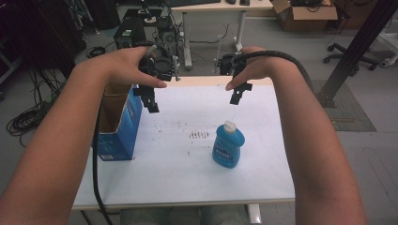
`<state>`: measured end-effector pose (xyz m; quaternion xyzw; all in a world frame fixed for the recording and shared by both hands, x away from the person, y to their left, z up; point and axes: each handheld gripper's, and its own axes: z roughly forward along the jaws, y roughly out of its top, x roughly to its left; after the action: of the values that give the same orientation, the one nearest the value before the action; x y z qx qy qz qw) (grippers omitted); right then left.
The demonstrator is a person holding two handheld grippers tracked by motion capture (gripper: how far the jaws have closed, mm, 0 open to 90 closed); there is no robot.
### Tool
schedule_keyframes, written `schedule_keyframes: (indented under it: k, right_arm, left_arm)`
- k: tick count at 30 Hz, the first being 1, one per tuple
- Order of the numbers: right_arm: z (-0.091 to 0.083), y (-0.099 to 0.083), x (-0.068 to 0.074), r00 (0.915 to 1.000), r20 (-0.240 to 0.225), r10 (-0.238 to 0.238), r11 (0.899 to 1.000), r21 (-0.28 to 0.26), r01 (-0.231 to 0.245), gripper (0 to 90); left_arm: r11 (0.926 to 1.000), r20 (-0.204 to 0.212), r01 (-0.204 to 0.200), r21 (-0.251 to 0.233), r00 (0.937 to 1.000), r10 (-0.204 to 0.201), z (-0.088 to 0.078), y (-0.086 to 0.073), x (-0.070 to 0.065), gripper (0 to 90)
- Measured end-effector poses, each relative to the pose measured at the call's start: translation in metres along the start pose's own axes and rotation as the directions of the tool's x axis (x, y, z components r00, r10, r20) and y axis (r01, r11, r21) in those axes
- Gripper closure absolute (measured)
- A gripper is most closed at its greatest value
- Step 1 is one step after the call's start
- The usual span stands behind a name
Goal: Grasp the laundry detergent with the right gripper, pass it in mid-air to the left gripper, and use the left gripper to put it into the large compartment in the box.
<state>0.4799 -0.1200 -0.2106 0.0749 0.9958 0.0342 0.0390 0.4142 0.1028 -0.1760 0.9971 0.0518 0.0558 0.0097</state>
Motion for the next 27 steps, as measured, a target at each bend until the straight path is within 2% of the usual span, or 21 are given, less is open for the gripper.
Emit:
schedule_keyframes:
  k: [4, 10, 13, 20, 27]
  right_arm:
    - [-0.001, -0.004, 0.001, 1.0000, 0.002, 0.004, 1.000, -0.007, -0.004, 4.6]
    - [-0.003, -0.013, 0.003, 0.9997, 0.003, 0.023, 0.999, -0.046, -0.023, 4.6]
    - [-0.008, -0.023, 0.004, 0.9994, -0.001, 0.034, 0.996, -0.088, -0.034, 4.6]
    - [-0.015, -0.041, 0.013, 0.9990, 0.001, 0.045, 0.988, -0.147, -0.044, 4.6]
    - [-0.020, -0.063, 0.023, 0.9983, 0.010, 0.058, 0.983, -0.178, -0.055, 4.6]
  left_arm:
    - [1.0000, 0.002, -0.003, 0.004, 1.0000, 0.003, 0.001, 0.001, 0.000, 4.7]
    - [1.0000, 0.001, 0.006, 0.007, 1.0000, -0.006, 0.003, 0.000, 0.001, 4.7]
    - [1.0000, 0.005, 0.007, 0.006, 1.0000, -0.007, 0.002, 0.000, 0.001, 4.7]
    - [0.9999, 0.006, 0.001, 0.010, 1.0000, -0.001, 0.004, 0.001, 0.003, 4.7]
    - [1.0000, 0.011, -0.004, 0.003, 0.9999, 0.004, 0.006, 0.004, 0.003, 4.7]
